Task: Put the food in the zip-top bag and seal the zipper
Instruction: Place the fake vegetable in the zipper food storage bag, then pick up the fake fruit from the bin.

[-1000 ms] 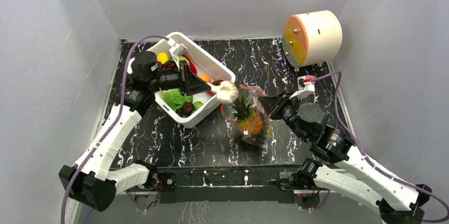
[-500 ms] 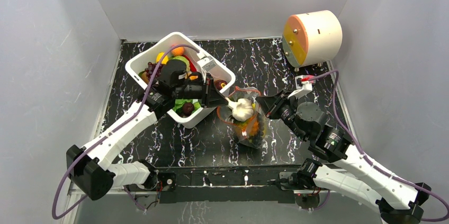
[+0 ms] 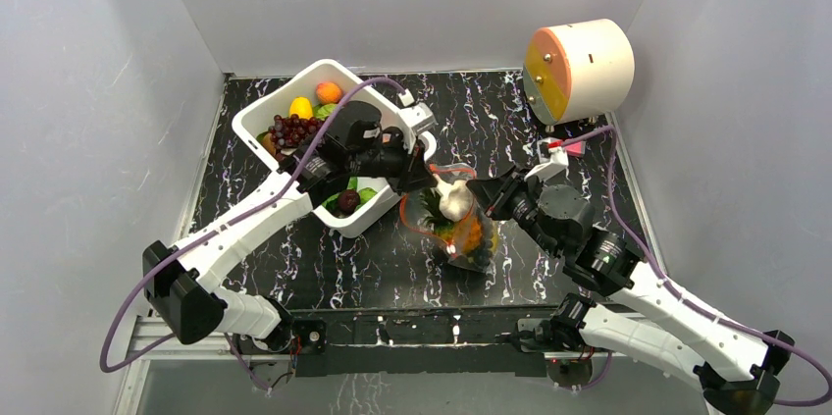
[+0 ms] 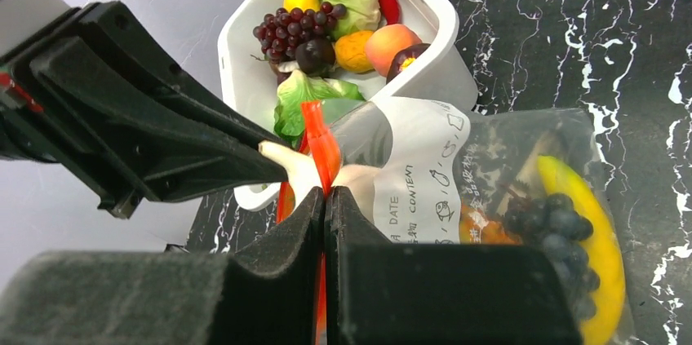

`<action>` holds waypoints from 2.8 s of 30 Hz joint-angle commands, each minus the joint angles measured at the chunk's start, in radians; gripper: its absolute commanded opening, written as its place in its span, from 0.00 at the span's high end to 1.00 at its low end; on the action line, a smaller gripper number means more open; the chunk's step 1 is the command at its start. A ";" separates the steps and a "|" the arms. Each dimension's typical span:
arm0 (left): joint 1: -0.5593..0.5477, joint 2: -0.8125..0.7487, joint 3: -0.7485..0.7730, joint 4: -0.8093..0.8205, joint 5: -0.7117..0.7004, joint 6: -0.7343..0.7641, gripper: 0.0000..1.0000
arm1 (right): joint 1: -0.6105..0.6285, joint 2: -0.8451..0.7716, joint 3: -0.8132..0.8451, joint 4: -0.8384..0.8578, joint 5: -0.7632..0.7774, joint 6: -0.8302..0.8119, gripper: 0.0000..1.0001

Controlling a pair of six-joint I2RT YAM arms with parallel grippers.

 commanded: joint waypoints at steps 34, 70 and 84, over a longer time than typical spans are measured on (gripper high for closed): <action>-0.088 -0.012 -0.067 0.108 -0.130 0.012 0.91 | 0.000 0.088 0.039 0.324 -0.058 0.146 1.00; -0.087 -0.225 0.017 -0.166 -0.804 -0.178 0.50 | -0.001 -0.018 -0.030 0.234 0.016 0.066 1.00; 0.179 -0.089 0.016 -0.218 -0.817 -0.198 0.46 | -0.001 -0.082 -0.010 0.183 0.039 0.013 1.00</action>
